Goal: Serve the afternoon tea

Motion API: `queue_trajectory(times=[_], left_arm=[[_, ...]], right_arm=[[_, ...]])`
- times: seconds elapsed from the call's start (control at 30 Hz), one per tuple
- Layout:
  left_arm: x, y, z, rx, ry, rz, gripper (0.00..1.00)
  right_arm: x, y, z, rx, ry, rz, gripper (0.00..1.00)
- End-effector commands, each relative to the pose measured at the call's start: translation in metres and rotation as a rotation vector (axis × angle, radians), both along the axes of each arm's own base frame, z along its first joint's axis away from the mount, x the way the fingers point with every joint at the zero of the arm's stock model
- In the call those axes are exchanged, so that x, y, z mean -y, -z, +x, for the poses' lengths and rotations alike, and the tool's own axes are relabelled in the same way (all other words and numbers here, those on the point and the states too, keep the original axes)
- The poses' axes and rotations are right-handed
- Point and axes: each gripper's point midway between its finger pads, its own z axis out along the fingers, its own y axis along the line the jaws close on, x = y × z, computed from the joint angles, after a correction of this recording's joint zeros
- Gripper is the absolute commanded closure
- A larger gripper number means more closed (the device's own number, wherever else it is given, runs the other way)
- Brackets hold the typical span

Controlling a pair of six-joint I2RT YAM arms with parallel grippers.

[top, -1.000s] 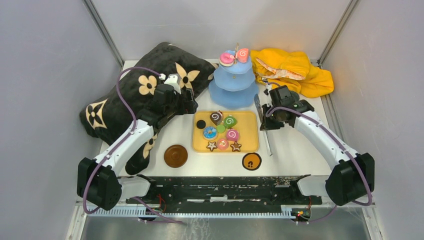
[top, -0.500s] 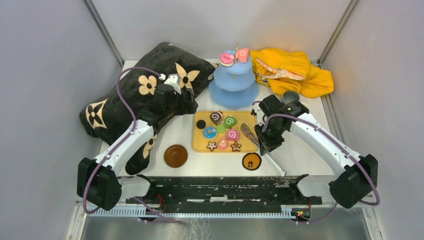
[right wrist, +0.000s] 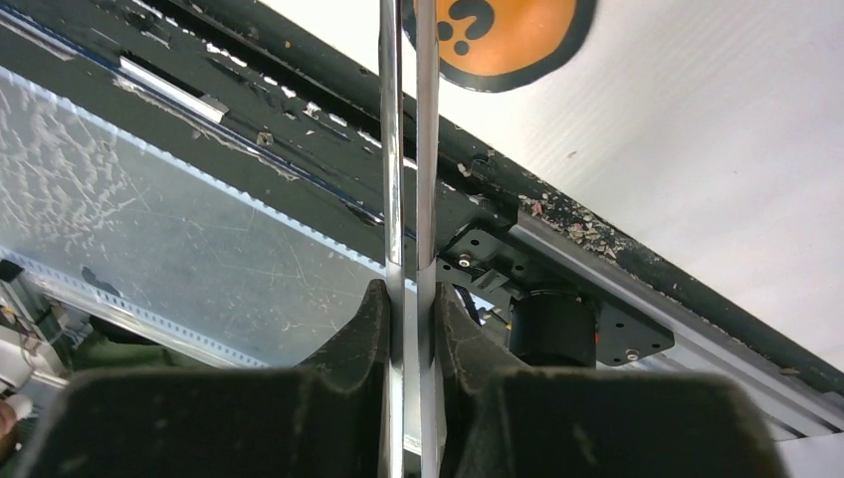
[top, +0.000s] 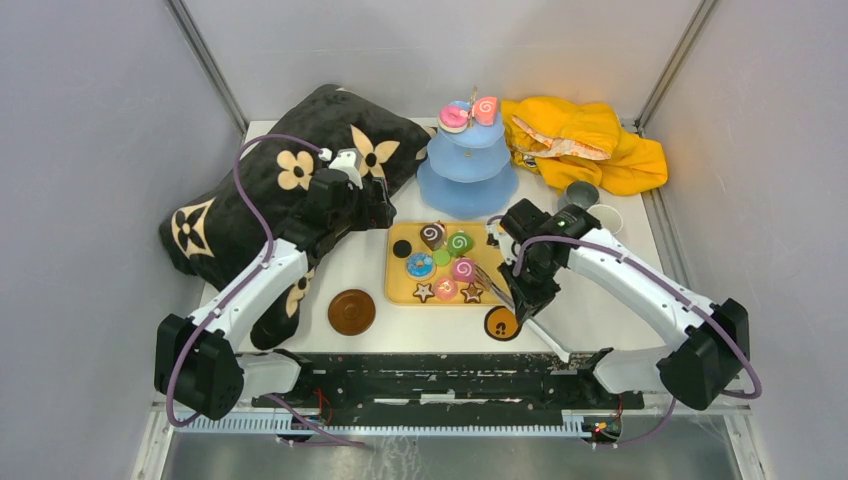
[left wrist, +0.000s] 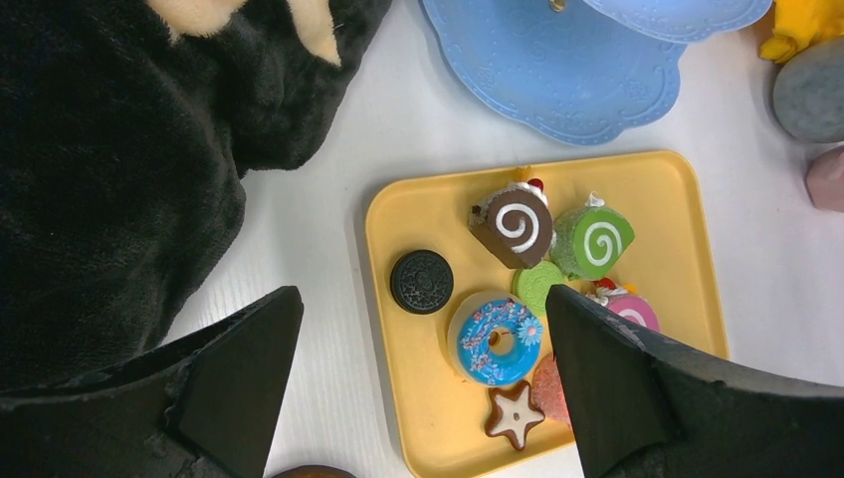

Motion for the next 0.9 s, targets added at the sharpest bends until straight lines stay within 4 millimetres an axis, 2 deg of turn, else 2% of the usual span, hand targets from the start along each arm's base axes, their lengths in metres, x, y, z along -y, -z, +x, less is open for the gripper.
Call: queue_trajectory(times=[0.0, 0.23, 0.37, 0.6, 0.77, 0.87], left_arm=[[0.000, -0.010, 0.008, 0.038, -0.035, -0.038, 0.01], [0.000, -0.007, 0.009, 0.030, -0.038, -0.033, 0.01], [-0.001, -0.006, 0.009, 0.028, -0.039, -0.029, 0.01], [-0.002, -0.005, 0.010, 0.026, -0.044, -0.020, 0.01], [-0.001, -0.004, 0.011, 0.026, -0.042, -0.021, 0.01], [-0.001, -0.005, 0.011, 0.028, -0.041, -0.023, 0.01]], right_arm=[[-0.022, -0.001, 0.004, 0.007, -0.044, 0.039, 0.92], [-0.039, 0.015, 0.010, -0.002, -0.064, 0.046, 0.94], [-0.037, 0.028, 0.010, -0.029, -0.068, 0.003, 0.94], [-0.012, 0.042, 0.005, -0.057, -0.073, -0.139, 0.96], [0.015, 0.041, 0.016, 0.007, -0.030, -0.283, 0.96], [0.022, 0.044, 0.026, 0.034, -0.001, -0.323, 0.97]])
